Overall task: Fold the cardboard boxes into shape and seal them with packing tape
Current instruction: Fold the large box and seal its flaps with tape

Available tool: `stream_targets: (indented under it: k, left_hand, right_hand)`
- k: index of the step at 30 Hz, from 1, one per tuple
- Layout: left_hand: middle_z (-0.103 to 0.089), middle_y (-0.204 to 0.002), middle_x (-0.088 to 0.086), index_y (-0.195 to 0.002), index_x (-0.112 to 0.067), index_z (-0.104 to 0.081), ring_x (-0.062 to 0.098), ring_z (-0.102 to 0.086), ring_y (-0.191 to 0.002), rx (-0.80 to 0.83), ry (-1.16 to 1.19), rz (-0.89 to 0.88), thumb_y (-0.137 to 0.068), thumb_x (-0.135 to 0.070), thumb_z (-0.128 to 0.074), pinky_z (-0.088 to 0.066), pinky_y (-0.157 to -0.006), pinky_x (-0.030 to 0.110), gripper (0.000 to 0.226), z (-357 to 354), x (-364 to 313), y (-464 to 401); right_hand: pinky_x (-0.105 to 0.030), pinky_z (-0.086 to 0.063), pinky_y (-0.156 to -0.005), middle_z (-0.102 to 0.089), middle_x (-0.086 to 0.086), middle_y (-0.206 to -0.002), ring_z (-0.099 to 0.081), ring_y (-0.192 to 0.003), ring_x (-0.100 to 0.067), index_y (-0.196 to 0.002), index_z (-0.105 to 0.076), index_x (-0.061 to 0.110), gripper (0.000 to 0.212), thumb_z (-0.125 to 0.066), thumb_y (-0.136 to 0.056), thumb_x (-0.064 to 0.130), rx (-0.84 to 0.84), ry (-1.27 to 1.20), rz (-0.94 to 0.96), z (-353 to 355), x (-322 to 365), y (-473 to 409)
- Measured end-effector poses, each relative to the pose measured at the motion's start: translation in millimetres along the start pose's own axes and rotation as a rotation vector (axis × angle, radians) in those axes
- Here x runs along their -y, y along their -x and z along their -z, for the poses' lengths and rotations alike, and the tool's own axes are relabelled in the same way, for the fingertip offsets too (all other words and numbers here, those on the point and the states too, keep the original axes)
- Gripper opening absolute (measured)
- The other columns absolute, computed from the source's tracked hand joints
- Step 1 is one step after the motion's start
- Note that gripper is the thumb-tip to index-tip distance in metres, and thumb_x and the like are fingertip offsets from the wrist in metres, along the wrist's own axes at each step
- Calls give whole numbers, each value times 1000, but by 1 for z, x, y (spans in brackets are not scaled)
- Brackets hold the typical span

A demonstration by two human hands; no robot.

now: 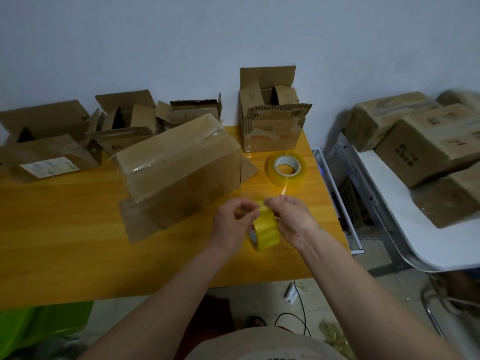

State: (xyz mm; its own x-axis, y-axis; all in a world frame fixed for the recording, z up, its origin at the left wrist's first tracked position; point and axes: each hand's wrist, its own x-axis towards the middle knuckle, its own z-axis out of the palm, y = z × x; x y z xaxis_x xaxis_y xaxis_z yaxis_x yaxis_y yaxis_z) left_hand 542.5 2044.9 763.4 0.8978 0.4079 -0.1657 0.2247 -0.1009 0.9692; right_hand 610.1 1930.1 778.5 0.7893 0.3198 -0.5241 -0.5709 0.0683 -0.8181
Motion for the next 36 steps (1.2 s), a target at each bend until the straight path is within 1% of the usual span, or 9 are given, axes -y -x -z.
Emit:
stream_targets:
  k: [3, 5, 7, 8, 12, 18, 22, 26, 36]
  left_hand:
    - [-64, -89, 3, -73, -23, -65, 16, -66, -75, -41, -23, 35, -81, -10, -74, -57, -73, 49, 18, -4, 1, -5]
    - [-63, -96, 5, -72, -25, -64, 20, -65, -85, -100, -41, 63, -81, -15, -75, -57, -79, 46, 17, -4, 0, -10]
    - [-64, -99, 7, -71, -25, -64, 19, -63, -87, -130, -67, 71, -82, -18, -74, -56, -79, 39, 16, -4, -1, -18]
    - [-65, -100, 7, -72, -25, -64, 19, -62, -87, -126, -72, 65, -82, -18, -74, -54, -77, 35, 16, -3, -2, -20]
    - [-65, -95, 8, -74, -22, -64, 16, -62, -81, -54, -46, 73, -84, -15, -71, -54, -75, 37, 15, -8, -2, -28]
    - [-68, -90, 8, -82, -18, -66, 22, -68, -85, -4, 102, 156, -90, -10, -63, -59, -76, 37, 12, -27, 9, -33]
    - [-60, -109, -4, -131, -24, -50, 21, -66, -93, 55, -84, 156, -94, -4, -53, -57, -82, 40, 42, -24, 17, -41]
    - [-61, -114, 3, -133, -13, -50, 22, -61, -100, 100, -336, 150, -95, -6, -53, -50, -92, 41, 39, -7, 22, -42]
    - [-62, -100, -6, -117, -19, -63, 9, -58, -90, 79, -528, 57, -93, -15, -58, -44, -78, 19, 25, 34, 25, -36]
  right_hand:
    - [-41, -40, -69, -48, -7, -64, -46, -67, -25, -68, -50, 13, 24, -62, -88, 4, -23, 107, 38, 2, 1, -1]
    - [-45, -46, -71, -53, -6, -77, -48, -74, -31, -95, -58, 16, 7, -61, -91, 11, 2, 138, 71, 4, 3, 0]
    - [-44, -54, -79, -55, -3, -107, -58, -85, -28, -134, -41, 38, 54, -62, -91, 13, 54, 189, 136, 14, 5, 0]
    - [-42, -55, -81, -53, 0, -118, -61, -93, -25, -137, -35, 46, 64, -63, -90, 12, 98, 284, 194, 17, 6, 0]
    - [-40, -53, -81, -54, -4, -130, -60, -99, -32, -105, -67, 25, 26, -68, -86, 7, 93, 614, 380, 20, 5, -3]
    - [-32, -49, -76, -59, -6, -118, -59, -98, -19, -85, -75, 15, 9, -71, -83, 7, -82, 624, 401, 34, 5, -18]
    - [-29, -43, -86, -53, -7, -122, -54, -108, -18, -79, -70, 12, 10, -67, -86, 5, -195, 886, 426, 53, -5, -29]
    - [-36, -42, -93, -44, -10, -135, -49, -116, -29, -96, -67, 2, 16, -52, -91, 0, -148, 1280, 353, 76, -23, -39]
    - [-36, -36, -108, -28, -11, -146, -40, -129, -29, -126, -54, -2, 34, -39, -95, -2, 146, 1876, 184, 75, -56, -55]
